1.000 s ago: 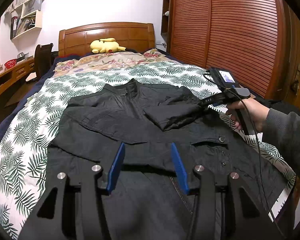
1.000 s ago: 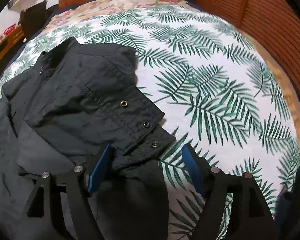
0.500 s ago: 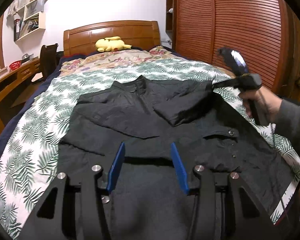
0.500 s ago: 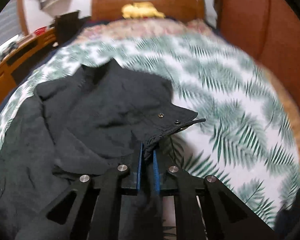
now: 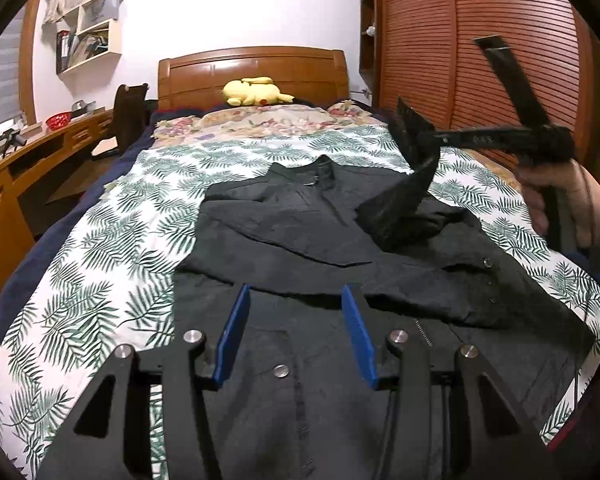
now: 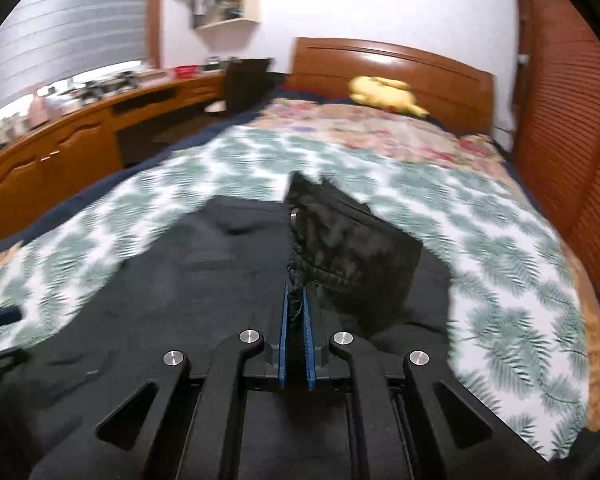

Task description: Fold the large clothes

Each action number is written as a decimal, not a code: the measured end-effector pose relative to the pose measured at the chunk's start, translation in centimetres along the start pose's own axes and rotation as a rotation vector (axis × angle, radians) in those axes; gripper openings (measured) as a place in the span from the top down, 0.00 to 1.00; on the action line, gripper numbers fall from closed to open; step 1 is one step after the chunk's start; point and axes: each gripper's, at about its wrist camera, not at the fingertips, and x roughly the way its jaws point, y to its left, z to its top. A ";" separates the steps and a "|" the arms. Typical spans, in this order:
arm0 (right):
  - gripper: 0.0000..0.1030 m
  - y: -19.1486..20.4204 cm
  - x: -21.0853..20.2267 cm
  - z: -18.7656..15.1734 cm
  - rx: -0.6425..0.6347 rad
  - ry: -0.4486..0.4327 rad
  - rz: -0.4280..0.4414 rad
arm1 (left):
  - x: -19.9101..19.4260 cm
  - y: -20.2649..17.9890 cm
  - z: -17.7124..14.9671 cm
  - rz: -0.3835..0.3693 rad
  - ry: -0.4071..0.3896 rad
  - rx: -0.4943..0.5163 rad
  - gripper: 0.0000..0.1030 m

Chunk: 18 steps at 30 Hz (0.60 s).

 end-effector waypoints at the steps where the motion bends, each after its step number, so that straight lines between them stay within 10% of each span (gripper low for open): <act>1: 0.96 1.5 -0.2 -0.5 -0.013 0.003 0.030 | -0.2 0.3 0.0 -0.001 -0.003 -0.005 0.55; 10: 0.90 5.8 -0.7 -6.5 0.038 0.110 0.126 | -0.8 1.2 -0.3 -0.001 -0.014 -0.021 0.55; 18: 0.56 4.6 -3.1 -10.9 0.143 0.106 0.138 | 0.2 0.4 -0.3 -0.001 0.010 -0.009 0.55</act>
